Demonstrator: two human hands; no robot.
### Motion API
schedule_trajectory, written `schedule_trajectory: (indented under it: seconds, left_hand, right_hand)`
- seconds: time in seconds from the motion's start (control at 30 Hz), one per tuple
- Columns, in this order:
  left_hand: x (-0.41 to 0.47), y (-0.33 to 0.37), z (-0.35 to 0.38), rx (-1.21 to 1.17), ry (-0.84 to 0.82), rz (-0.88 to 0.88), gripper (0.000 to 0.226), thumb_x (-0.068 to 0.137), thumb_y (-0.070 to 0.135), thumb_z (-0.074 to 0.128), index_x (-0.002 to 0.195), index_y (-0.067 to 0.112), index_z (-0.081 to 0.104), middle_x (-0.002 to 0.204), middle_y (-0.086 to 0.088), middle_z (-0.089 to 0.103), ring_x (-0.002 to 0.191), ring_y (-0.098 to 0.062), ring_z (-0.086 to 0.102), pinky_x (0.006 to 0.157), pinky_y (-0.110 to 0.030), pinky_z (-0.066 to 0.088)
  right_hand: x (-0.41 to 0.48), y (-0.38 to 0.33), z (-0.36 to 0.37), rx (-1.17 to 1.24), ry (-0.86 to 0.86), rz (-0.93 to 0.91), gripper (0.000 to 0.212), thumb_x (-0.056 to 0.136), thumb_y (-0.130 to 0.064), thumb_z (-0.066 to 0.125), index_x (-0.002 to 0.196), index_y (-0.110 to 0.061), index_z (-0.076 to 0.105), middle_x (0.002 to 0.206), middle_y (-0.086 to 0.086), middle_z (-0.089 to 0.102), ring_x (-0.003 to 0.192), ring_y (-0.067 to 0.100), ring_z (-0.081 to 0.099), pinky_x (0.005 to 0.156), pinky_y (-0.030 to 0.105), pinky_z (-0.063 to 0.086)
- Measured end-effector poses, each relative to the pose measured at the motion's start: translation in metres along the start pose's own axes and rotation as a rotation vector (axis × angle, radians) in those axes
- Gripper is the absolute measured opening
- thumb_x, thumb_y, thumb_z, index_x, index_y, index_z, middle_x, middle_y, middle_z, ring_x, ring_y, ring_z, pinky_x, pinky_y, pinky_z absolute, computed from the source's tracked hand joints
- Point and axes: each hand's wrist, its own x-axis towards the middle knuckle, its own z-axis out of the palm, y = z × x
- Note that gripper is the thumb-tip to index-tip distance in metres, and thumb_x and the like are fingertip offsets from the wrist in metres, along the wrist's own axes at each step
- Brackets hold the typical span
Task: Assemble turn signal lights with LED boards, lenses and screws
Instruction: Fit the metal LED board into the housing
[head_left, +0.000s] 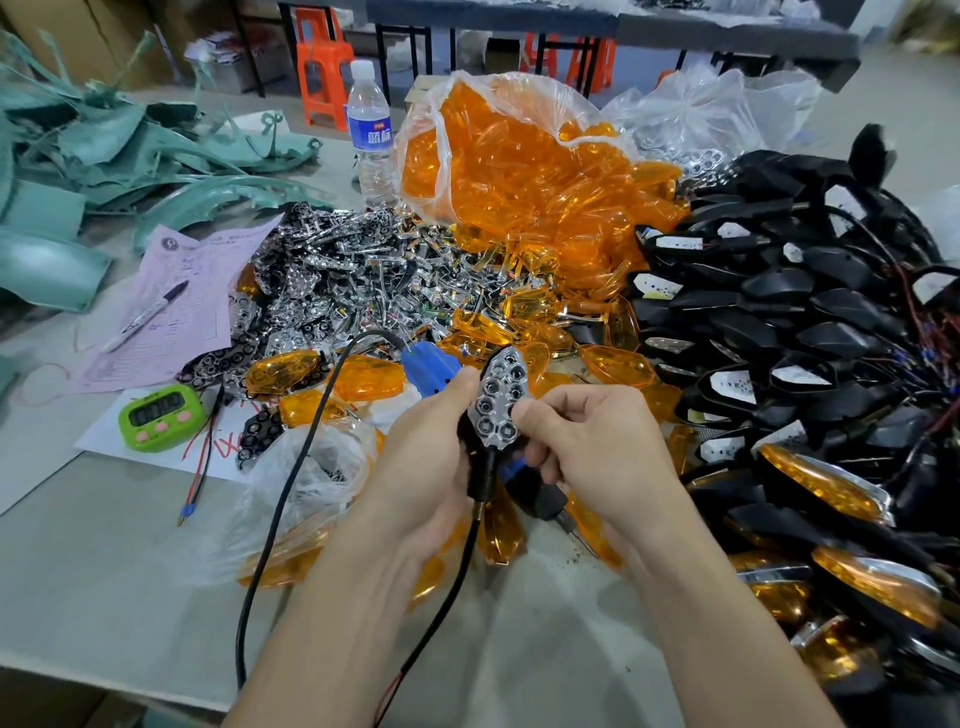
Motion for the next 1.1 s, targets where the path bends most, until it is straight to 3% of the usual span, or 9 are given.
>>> schedule_trajectory:
  seconds: [0.07, 0.13, 0.27, 0.4, 0.57, 0.73, 0.9, 1.1]
  left_hand:
    - [0.004, 0.003, -0.003, -0.075, -0.056, -0.086, 0.039, 0.108, 0.025, 0.043, 0.119, -0.004, 0.066, 0.104, -0.021, 0.066, 0.089, -0.031, 0.065, 0.070, -0.035, 0.063]
    - [0.007, 0.007, -0.007, -0.128, -0.132, -0.148, 0.037, 0.105, 0.019, 0.040, 0.125, 0.004, 0.067, 0.110, -0.017, 0.071, 0.087, -0.026, 0.072, 0.070, -0.034, 0.063]
    - [0.013, 0.007, -0.015, -0.150, -0.169, -0.167, 0.036, 0.108, 0.015, 0.042, 0.137, 0.005, 0.061, 0.121, -0.021, 0.073, 0.102, -0.030, 0.074, 0.084, -0.043, 0.065]
    - [0.015, 0.002, -0.015, -0.185, -0.095, -0.162, 0.027, 0.106, 0.013, 0.048, 0.122, 0.004, 0.069, 0.111, -0.021, 0.077, 0.098, -0.031, 0.077, 0.064, -0.039, 0.065]
    - [0.012, 0.003, -0.013, -0.238, -0.076, -0.164, 0.029, 0.106, 0.014, 0.051, 0.101, 0.007, 0.079, 0.104, -0.020, 0.078, 0.093, -0.032, 0.078, 0.056, -0.036, 0.064]
    - [0.010, 0.003, -0.007, -0.270, -0.047, -0.198, 0.024, 0.105, 0.014, 0.052, 0.119, 0.001, 0.067, 0.105, -0.021, 0.078, 0.096, -0.031, 0.078, 0.054, -0.035, 0.063]
    - [0.009, -0.001, -0.008, -0.328, -0.047, -0.200, 0.030, 0.104, 0.014, 0.052, 0.127, -0.001, 0.063, 0.111, -0.025, 0.076, 0.102, -0.034, 0.076, 0.057, -0.036, 0.063]
    - [0.011, -0.003, -0.008, -0.294, -0.099, -0.142, 0.030, 0.103, 0.016, 0.050, 0.125, 0.006, 0.068, 0.115, -0.020, 0.076, 0.098, -0.028, 0.077, 0.067, -0.034, 0.065]
  right_hand:
    - [0.005, -0.002, -0.005, 0.032, -0.029, 0.023, 0.032, 0.096, -0.026, 0.074, 0.065, -0.017, 0.072, 0.062, 0.007, 0.073, 0.046, 0.013, 0.053, 0.052, 0.029, 0.045]
    - [0.010, -0.004, -0.010, 0.110, -0.062, 0.065, 0.034, 0.098, -0.021, 0.071, 0.064, -0.016, 0.071, 0.063, 0.011, 0.073, 0.044, 0.013, 0.050, 0.045, 0.021, 0.041]
    - [0.018, -0.004, -0.014, 0.166, -0.112, 0.130, 0.037, 0.099, -0.018, 0.069, 0.062, -0.016, 0.068, 0.056, 0.006, 0.063, 0.042, 0.012, 0.044, 0.039, 0.019, 0.034]
    - [0.023, -0.001, -0.016, 0.130, -0.165, 0.184, 0.032, 0.101, -0.022, 0.066, 0.071, -0.010, 0.069, 0.051, 0.002, 0.054, 0.040, 0.011, 0.040, 0.038, 0.020, 0.030]
    - [0.025, 0.001, -0.016, 0.092, -0.182, 0.161, 0.033, 0.104, -0.023, 0.062, 0.074, -0.009, 0.068, 0.050, 0.001, 0.054, 0.040, 0.010, 0.039, 0.038, 0.019, 0.031]
    - [0.024, 0.003, -0.008, 0.170, -0.102, 0.082, 0.041, 0.104, -0.021, 0.061, 0.064, -0.017, 0.066, 0.051, 0.000, 0.051, 0.040, 0.007, 0.039, 0.041, 0.016, 0.033]
    - [0.024, 0.004, -0.007, 0.063, -0.080, 0.024, 0.039, 0.102, -0.023, 0.065, 0.063, -0.016, 0.066, 0.051, 0.000, 0.055, 0.043, 0.005, 0.042, 0.053, 0.023, 0.034]
    - [0.020, 0.005, -0.007, 0.153, -0.080, 0.045, 0.043, 0.103, -0.023, 0.064, 0.060, -0.015, 0.066, 0.056, 0.007, 0.057, 0.044, 0.010, 0.040, 0.047, 0.020, 0.034]
